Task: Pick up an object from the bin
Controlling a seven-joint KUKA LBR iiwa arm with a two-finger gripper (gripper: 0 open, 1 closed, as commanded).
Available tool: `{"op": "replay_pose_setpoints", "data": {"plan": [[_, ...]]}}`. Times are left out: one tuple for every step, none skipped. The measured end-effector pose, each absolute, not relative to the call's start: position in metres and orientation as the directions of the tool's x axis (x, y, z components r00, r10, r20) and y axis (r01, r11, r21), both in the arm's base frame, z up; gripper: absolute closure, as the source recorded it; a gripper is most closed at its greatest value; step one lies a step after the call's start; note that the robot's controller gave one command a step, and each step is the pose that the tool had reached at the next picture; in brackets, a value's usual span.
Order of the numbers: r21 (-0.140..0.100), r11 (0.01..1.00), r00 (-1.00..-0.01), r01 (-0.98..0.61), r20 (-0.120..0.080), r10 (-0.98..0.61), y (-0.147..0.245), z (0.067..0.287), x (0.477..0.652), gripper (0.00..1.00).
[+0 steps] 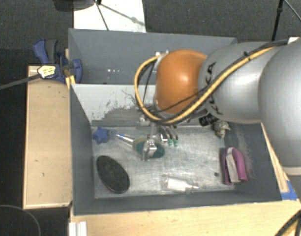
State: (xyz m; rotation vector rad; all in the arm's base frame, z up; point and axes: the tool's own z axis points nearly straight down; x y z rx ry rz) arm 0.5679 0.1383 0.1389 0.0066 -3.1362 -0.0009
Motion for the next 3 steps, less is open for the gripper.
{"op": "replay_pose_setpoints", "data": {"plan": [[0.002,0.964,-0.964,-0.265,-0.007,-0.265,0.188,0.167,0.562,0.0],[0.002,0.962,-0.962,-0.275,-0.009,-0.275,0.137,0.071,0.582,0.0],[0.001,0.962,-0.962,-0.272,-0.015,-0.272,0.139,0.075,0.584,1.0]]}}
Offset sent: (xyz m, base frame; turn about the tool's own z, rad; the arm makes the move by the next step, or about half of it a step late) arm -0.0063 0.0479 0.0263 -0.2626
